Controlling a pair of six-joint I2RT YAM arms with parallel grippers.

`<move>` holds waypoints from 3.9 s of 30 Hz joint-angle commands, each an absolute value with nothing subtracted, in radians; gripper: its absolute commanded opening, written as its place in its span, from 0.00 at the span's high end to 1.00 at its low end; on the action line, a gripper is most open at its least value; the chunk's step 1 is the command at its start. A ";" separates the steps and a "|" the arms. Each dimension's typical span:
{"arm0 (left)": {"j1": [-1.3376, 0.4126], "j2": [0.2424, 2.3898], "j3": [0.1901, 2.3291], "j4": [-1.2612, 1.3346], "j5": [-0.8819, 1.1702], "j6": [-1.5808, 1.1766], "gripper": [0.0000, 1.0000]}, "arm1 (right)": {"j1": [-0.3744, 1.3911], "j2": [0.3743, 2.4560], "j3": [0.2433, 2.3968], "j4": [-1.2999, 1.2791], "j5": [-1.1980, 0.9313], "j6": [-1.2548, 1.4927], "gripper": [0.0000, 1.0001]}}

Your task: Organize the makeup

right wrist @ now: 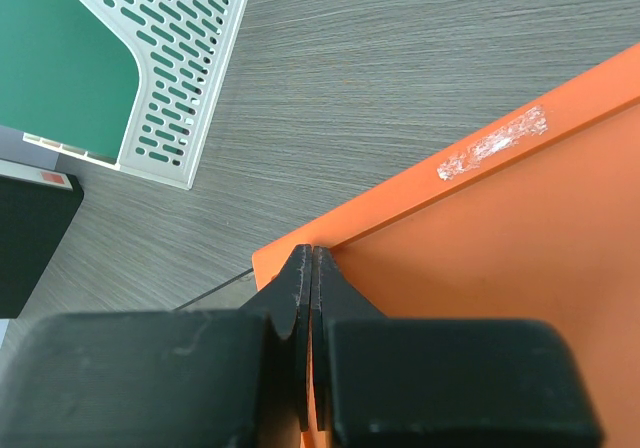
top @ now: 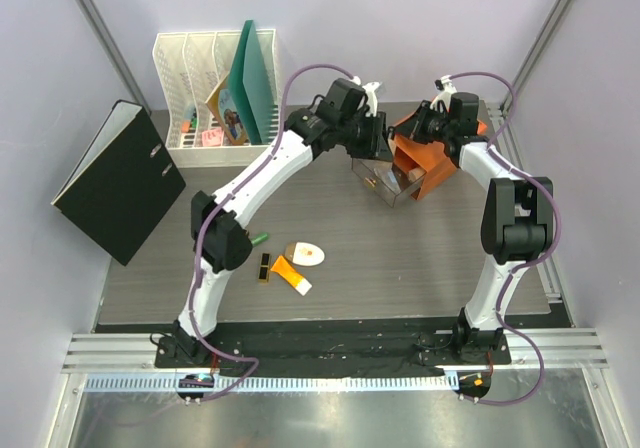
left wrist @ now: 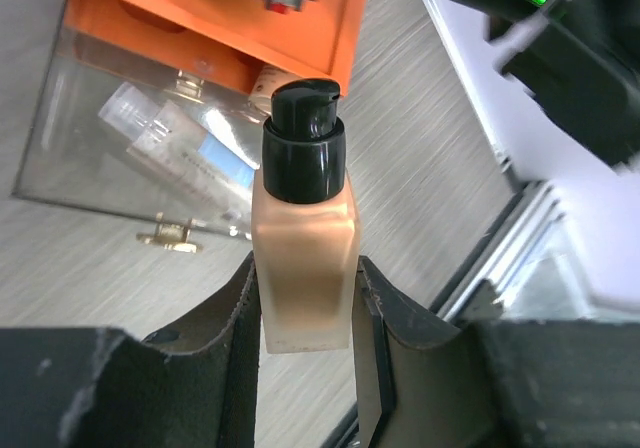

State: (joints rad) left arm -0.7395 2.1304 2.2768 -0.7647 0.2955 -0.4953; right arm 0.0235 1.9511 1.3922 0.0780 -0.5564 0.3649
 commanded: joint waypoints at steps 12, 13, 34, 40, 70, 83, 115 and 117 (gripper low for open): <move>-0.715 2.256 2.281 -0.479 0.431 -0.897 1.00 | 0.031 2.098 1.276 -0.368 -0.457 0.284 0.99; -0.715 2.263 2.286 -0.482 0.430 -0.899 1.00 | 0.032 2.098 1.276 -0.367 -0.456 0.284 0.99; -0.700 2.209 2.270 -0.494 0.407 -0.784 0.47 | 0.032 2.098 1.276 -0.368 -0.457 0.284 0.99; -0.643 2.054 2.001 -0.473 0.413 -0.773 0.80 | 0.031 2.098 1.276 -0.370 -0.456 0.282 0.99; -0.637 2.365 1.989 0.023 0.566 -1.238 1.00 | 0.029 2.102 1.281 -0.373 -0.460 0.282 0.99; -0.649 2.426 2.043 0.069 0.588 -1.255 0.96 | 0.029 2.105 1.284 -0.374 -0.460 0.282 0.99; -0.670 2.465 2.169 -0.474 0.219 -1.232 0.47 | 0.025 2.109 1.290 -0.374 -0.465 0.285 0.99; -0.675 2.491 2.197 -0.469 0.239 -1.239 0.47 | 0.025 2.109 1.290 -0.373 -0.466 0.285 0.99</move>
